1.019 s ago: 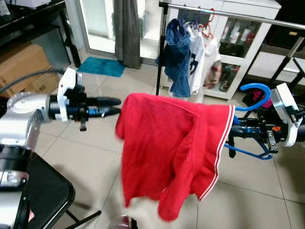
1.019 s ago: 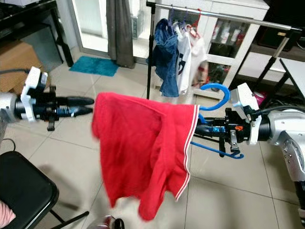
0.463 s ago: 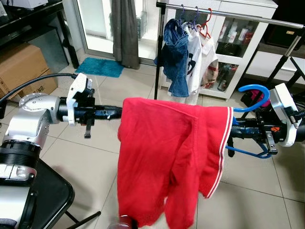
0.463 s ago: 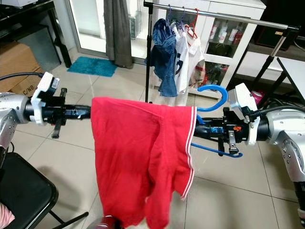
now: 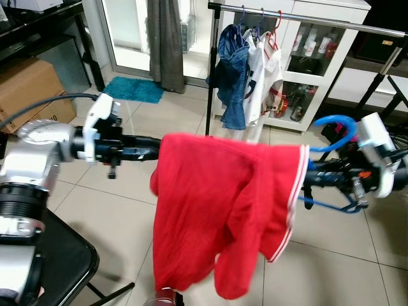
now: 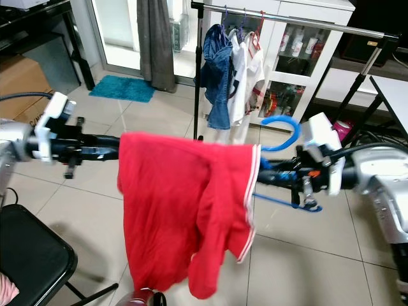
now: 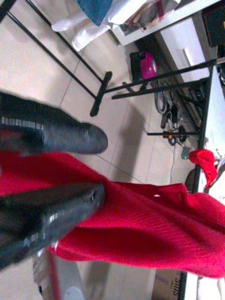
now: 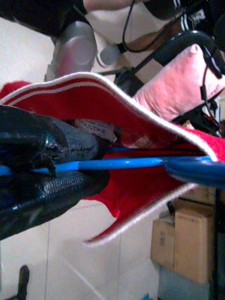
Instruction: Hang hanger
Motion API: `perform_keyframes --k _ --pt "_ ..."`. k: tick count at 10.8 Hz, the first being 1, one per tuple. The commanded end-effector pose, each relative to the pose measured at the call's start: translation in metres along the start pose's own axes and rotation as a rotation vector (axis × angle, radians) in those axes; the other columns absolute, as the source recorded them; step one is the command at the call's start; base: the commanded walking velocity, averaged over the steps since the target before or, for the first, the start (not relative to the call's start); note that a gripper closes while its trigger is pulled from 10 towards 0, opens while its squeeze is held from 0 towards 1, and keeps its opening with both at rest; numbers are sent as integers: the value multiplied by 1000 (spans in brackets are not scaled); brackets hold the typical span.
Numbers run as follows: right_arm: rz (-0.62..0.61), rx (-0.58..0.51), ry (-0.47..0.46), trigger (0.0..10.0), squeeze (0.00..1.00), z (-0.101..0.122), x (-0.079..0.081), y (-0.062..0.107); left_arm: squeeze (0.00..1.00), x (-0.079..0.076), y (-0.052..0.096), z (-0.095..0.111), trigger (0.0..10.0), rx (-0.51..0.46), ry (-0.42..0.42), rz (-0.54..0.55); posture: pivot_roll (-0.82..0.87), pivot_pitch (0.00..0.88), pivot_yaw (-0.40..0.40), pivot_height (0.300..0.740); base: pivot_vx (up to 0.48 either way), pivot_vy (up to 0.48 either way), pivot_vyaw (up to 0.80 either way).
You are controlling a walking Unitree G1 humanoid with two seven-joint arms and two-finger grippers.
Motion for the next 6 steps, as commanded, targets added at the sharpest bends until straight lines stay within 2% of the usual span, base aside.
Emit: perform_keyframes --k 1,3,5,6 --pt "10 -13 30 10000 0 5 0 0 1000 -2 3 4 10000 0 -25 -7 22 0 6 740 0 0 0" --pt "15 -8 22 10000 0 2 -3 -2 1000 -9 3 4 10000 25 -14 -52 28 0 3 740 0 0 0" --pt "37 16 24 10000 0 0 -2 -5 1000 -18 -3 -9 10000 87 -7 -105 29 0 2 740 0 0 0" --pt "36 23 23 10000 0 -2 -2 -5 165 -20 -3 -13 10000 107 -5 -114 24 0 6 740 0 0 0"
Point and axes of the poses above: a point about 5 cm out from each wrist's last joint towards the gripper, its own y axis pointing back from the gripper into the wrist, its own z axis along the axis of the wrist's last joint, x = y × z, the point moved 4 cm from there along -y, pointing out of the wrist towards the gripper, and after that the axes turned 11 degrees about y, right-handed, at the moved point
